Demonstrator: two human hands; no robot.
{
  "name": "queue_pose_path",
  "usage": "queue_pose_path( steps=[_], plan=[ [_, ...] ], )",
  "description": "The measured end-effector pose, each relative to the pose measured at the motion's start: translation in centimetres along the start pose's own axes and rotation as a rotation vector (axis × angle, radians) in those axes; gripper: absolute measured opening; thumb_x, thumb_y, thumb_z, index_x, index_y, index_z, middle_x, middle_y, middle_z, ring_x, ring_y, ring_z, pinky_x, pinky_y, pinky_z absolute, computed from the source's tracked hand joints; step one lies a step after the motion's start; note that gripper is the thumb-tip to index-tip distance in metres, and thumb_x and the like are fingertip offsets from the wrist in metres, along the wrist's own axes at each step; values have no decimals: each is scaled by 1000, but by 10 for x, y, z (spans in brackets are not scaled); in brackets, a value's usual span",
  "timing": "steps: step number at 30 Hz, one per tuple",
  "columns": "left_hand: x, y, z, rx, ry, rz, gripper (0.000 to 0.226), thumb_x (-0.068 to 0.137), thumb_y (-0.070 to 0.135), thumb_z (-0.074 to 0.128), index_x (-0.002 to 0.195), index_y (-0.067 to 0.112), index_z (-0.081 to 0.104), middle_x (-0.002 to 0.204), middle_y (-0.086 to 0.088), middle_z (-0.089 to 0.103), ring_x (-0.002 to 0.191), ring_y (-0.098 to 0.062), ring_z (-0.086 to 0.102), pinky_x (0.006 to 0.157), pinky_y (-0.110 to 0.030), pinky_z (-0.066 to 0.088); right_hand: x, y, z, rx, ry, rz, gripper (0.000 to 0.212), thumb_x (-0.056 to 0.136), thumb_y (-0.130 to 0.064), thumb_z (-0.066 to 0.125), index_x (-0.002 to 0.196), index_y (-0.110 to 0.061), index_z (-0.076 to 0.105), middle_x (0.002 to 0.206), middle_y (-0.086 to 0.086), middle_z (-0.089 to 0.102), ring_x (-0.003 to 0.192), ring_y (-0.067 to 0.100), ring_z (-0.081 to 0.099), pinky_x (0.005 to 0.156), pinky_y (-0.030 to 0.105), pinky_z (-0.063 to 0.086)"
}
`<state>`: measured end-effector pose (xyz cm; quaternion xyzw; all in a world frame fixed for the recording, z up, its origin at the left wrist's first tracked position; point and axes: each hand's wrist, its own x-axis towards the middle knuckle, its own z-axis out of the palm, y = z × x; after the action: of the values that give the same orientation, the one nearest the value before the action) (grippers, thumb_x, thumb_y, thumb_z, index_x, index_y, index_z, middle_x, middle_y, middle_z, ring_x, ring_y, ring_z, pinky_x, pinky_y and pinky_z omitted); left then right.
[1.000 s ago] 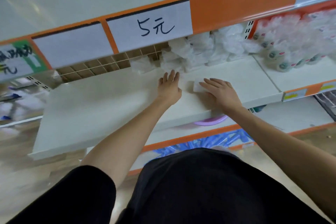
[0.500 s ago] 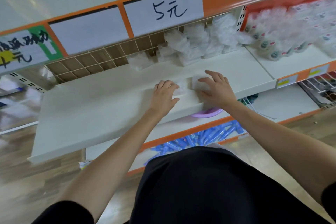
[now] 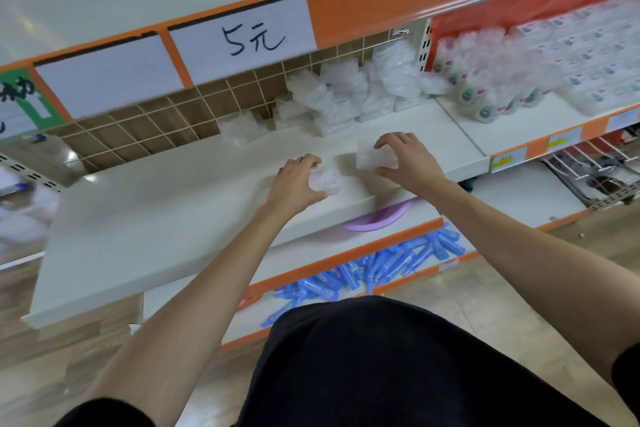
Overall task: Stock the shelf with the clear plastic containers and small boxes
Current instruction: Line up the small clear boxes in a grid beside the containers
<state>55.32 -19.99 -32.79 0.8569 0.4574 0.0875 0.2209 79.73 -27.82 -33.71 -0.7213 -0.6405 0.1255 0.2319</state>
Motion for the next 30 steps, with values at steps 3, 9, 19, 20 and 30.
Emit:
queue_pose_path(
  steps=[3,9,19,20,30],
  plan=[
    [2,29,6,-63,39,14,64,73,29,81,128,16,52,126,0,59,116,-22,49,95,-32,37,-12,23,-23,28,73,-10,46,82,-31,79,121,-16,59,128,3,59,120,28,46,92,35,39],
    [21,111,29,-103,82,59,66,68,34,84,125,18,55,123,3,61,114,-22,52,97,-32,38,-44,76,-69,60,141,-18,46,82,-35,78,120,-14,61,124,4,61,115,30,50,95,38,40],
    [69,253,76,-98,118,180,66,71,36,82,128,15,55,125,-2,61,117,-25,50,99,-36,37,-83,187,-159,93,260,30,46,82,-40,77,118,-15,62,120,4,62,114,26,50,90,32,40],
    [74,265,82,-108,123,178,67,72,38,82,128,14,55,125,-3,61,116,-26,50,99,-37,37,-85,199,-167,84,252,23,46,82,-40,77,118,-15,62,120,5,62,113,27,51,90,33,41],
    [127,366,133,-88,98,260,72,73,50,77,130,14,53,125,-5,60,116,-27,49,97,-37,37,-106,303,-224,102,326,120,47,82,-42,77,118,-15,63,119,3,63,113,23,52,91,30,39]
  ],
)
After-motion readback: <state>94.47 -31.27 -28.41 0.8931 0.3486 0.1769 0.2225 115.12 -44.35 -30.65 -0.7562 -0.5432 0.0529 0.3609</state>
